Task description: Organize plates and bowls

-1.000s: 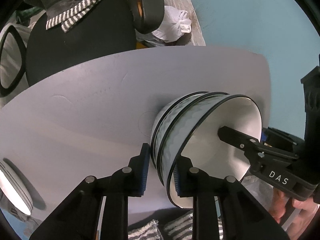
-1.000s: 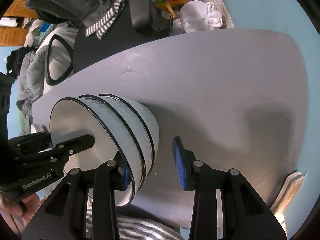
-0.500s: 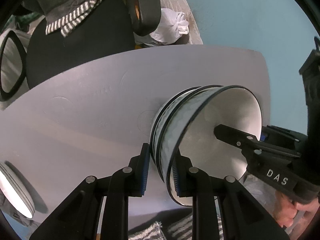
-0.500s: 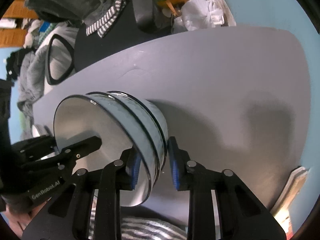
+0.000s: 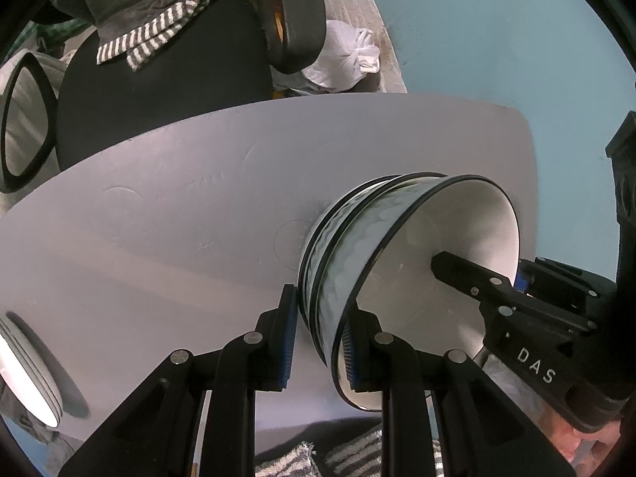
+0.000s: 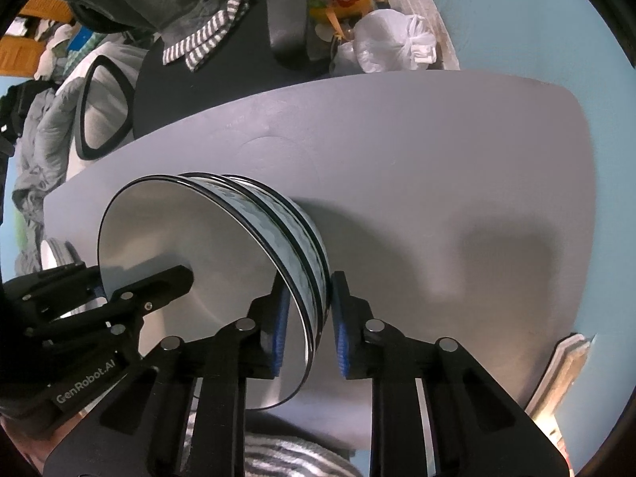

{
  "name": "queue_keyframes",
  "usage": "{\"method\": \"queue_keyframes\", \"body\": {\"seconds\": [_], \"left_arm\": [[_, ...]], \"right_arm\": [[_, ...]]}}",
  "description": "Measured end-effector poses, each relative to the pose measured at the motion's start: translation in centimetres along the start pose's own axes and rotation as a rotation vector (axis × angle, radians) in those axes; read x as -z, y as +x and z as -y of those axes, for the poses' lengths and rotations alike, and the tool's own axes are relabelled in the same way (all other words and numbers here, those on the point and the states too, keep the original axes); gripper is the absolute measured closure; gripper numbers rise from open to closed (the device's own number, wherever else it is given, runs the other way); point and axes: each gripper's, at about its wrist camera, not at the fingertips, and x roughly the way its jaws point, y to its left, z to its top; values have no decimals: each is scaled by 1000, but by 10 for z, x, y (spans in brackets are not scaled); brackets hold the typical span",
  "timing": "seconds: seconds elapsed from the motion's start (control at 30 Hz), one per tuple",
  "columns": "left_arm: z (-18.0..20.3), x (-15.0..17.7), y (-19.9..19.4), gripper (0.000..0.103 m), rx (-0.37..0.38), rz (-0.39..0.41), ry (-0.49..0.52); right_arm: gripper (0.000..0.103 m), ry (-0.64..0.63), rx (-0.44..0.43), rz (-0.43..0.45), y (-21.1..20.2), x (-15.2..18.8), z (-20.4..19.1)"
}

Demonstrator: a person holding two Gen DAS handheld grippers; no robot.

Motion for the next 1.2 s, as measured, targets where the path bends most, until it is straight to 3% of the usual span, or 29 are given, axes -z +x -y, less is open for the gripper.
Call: {"method": "queue_keyframes", "body": {"seconds": [0.53,0.8,1.2], "left_arm": [[-20,20,-11,83,-22,1,-14],[-41,37,-27,83,-35,38,-40],[-103,74,-63,83,-16,103,-138]], "right_arm": [[89,2,-18,-31,3,13,-19],[89,-53,-5,-23,3,17,-50],[89,-147,-2,-20,3,23,-116]]}}
